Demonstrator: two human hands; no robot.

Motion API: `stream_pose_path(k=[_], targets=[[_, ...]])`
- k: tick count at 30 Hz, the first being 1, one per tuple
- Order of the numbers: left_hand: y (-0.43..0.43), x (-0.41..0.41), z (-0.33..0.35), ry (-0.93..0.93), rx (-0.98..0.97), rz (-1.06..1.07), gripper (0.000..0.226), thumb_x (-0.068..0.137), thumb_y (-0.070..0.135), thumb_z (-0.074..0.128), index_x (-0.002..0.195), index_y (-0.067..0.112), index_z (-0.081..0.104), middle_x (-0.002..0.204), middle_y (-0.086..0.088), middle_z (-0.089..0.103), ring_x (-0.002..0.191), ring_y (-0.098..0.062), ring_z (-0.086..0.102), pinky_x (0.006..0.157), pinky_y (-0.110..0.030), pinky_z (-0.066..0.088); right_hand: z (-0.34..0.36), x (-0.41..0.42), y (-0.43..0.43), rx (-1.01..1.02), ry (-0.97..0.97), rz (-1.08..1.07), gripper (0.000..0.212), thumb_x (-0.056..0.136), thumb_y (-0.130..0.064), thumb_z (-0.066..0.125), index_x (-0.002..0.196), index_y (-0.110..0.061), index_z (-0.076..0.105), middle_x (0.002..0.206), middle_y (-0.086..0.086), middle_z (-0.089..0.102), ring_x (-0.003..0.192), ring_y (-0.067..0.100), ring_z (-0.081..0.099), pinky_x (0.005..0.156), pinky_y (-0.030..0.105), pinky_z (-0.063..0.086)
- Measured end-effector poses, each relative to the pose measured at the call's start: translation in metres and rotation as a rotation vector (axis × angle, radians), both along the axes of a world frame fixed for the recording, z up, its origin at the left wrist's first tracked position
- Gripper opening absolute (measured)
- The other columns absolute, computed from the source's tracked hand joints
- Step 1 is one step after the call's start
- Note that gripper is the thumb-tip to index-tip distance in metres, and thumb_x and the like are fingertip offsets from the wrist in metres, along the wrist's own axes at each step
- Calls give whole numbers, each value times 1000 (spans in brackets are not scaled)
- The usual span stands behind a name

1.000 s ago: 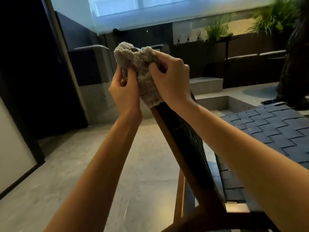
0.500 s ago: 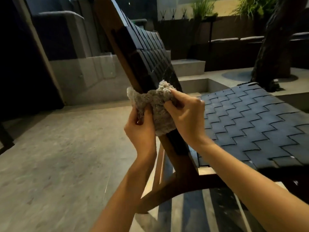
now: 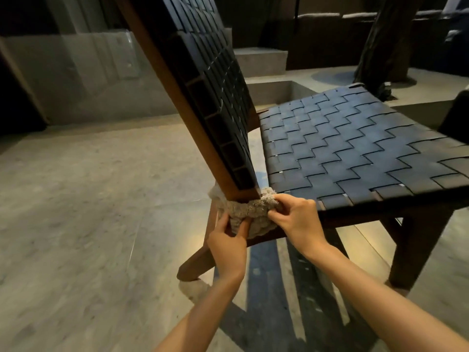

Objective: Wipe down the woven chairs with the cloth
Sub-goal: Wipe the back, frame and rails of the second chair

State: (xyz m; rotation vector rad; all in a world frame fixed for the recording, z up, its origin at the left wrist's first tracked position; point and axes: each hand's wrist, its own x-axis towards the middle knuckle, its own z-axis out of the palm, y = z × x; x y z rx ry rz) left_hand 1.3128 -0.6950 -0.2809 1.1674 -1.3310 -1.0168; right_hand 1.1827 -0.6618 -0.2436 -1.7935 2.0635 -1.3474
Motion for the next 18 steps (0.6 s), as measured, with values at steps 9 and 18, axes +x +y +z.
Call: stream_pose_path(k=[9, 18], targets=[[-15, 20, -4, -92, -43, 31, 26, 75, 12, 78, 96, 26, 72, 74, 28, 60, 71, 16, 60, 58, 1, 42, 20, -11, -14, -32, 58, -51, 26, 74, -38, 68, 84, -15, 75, 73, -1, 72, 62, 7, 63, 59, 25, 54], [-20, 17, 35, -189, 300, 47, 15, 71, 9, 78, 77, 16, 66, 67, 10, 64, 63, -1, 61, 54, -12, 48, 44, -4, -22, 322, -141, -117, 24, 78, -34, 68, 70, -13, 59, 62, 0, 58, 64, 16, 55, 63, 34, 43]])
